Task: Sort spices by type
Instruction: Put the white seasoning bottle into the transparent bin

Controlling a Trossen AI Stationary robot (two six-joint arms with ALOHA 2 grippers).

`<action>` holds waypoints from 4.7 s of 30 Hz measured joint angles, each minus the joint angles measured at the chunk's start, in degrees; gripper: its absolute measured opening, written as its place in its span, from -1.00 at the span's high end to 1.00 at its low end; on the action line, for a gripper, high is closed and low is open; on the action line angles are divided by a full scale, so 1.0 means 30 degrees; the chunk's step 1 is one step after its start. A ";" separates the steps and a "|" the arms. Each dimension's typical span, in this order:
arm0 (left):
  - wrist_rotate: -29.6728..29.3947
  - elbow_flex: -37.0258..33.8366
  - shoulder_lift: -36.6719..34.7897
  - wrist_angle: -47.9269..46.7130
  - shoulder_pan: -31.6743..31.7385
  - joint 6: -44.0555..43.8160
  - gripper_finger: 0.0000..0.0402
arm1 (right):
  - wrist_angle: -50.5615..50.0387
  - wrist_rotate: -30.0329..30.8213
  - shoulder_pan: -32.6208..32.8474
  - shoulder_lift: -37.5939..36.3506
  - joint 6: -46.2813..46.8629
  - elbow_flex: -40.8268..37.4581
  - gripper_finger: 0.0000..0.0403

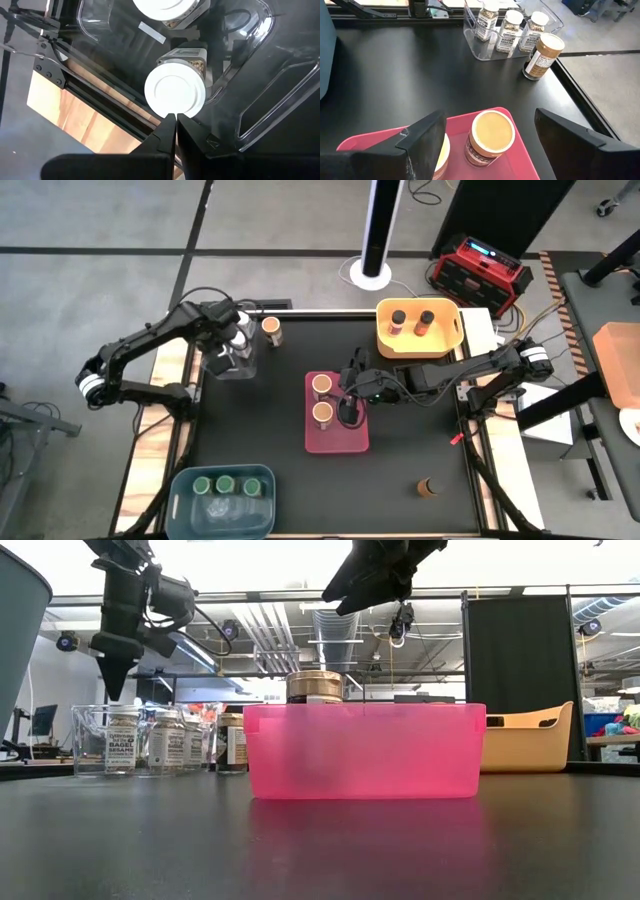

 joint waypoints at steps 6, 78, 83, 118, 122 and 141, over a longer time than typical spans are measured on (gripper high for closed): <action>0.0000 0.0000 0.0000 0.0063 0.0000 -0.0728 1.00 | 0.0000 0.0000 0.0000 0.0000 -0.0005 0.0003 -0.45; 0.0707 -0.0046 0.0896 -0.0223 -0.0015 -0.0939 1.00 | -0.0087 0.0000 0.0000 0.0000 0.0156 -0.0007 -0.48; 0.1006 -0.0515 0.0903 0.0043 -0.0022 -0.0730 1.00 | -0.0095 0.0000 0.0000 0.0000 0.0156 -0.0007 -0.49; 0.0495 0.1027 0.1387 0.3870 -0.0393 -0.1485 1.00 | -0.0029 0.0007 -0.0007 0.0000 0.0160 -0.0007 -0.51; 0.0094 0.1027 0.2199 0.3858 -0.0393 -0.1934 1.00 | -0.0036 0.0007 -0.0007 0.0000 0.0156 -0.0007 -0.48; -0.0449 0.1020 0.2718 0.3543 -0.0525 -0.1738 1.00 | -0.0080 0.0015 -0.0007 0.0000 0.0099 -0.0007 -0.53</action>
